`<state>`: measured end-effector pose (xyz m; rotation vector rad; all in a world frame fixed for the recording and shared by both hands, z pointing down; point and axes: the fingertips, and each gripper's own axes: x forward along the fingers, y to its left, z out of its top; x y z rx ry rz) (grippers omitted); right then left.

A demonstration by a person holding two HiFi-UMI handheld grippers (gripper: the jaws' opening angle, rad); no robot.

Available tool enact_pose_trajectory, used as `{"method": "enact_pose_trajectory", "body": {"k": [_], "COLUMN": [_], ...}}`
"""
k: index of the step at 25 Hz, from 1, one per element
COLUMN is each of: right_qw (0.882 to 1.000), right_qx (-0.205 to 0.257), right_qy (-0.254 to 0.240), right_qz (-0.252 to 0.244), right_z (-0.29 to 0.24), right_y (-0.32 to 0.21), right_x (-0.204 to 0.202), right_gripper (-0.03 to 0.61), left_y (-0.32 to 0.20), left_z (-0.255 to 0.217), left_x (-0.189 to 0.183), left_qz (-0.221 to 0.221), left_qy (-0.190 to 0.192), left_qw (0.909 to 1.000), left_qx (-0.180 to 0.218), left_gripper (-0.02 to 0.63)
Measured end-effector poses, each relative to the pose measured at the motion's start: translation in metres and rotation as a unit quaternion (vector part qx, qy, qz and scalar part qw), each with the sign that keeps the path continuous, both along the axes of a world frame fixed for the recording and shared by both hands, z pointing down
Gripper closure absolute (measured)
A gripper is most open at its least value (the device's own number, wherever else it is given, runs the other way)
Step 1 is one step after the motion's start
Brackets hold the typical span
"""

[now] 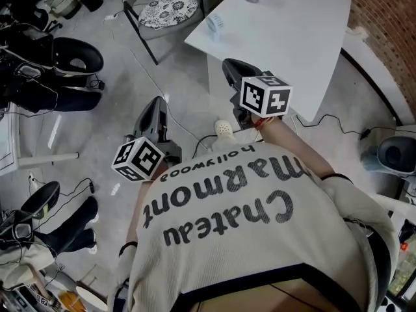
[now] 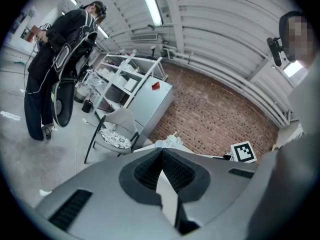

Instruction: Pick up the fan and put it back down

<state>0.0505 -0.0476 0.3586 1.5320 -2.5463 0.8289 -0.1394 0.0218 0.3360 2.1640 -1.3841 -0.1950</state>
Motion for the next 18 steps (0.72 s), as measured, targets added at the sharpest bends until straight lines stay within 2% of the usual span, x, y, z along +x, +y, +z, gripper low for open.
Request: {"method": "enact_pose_trajectory", "body": {"k": [3, 6, 18], "right_qw": [1.000, 1.000, 1.000], "right_qx": [0.010, 0.019, 0.007], "right_qy": [-0.009, 0.003, 0.016], "right_qz": [0.003, 0.002, -0.015], "right_z": [-0.003, 0.000, 0.013], "right_y": [0.012, 0.024, 0.041], "right_x": [-0.002, -0.004, -0.016], "right_gripper": [0.574, 0.574, 0.574], "left_y": [0.011, 0.020, 0.031], "left_z": [0.000, 0.002, 0.008], "left_x": [-0.001, -0.003, -0.006], "left_qz": [0.002, 0.003, 0.012], "left_qy": [-0.004, -0.004, -0.002], "left_qw": [1.0000, 1.0000, 0.9999], "left_qx": [0.002, 0.004, 0.001], "left_gripper": [0.612, 0.612, 0.612]}}
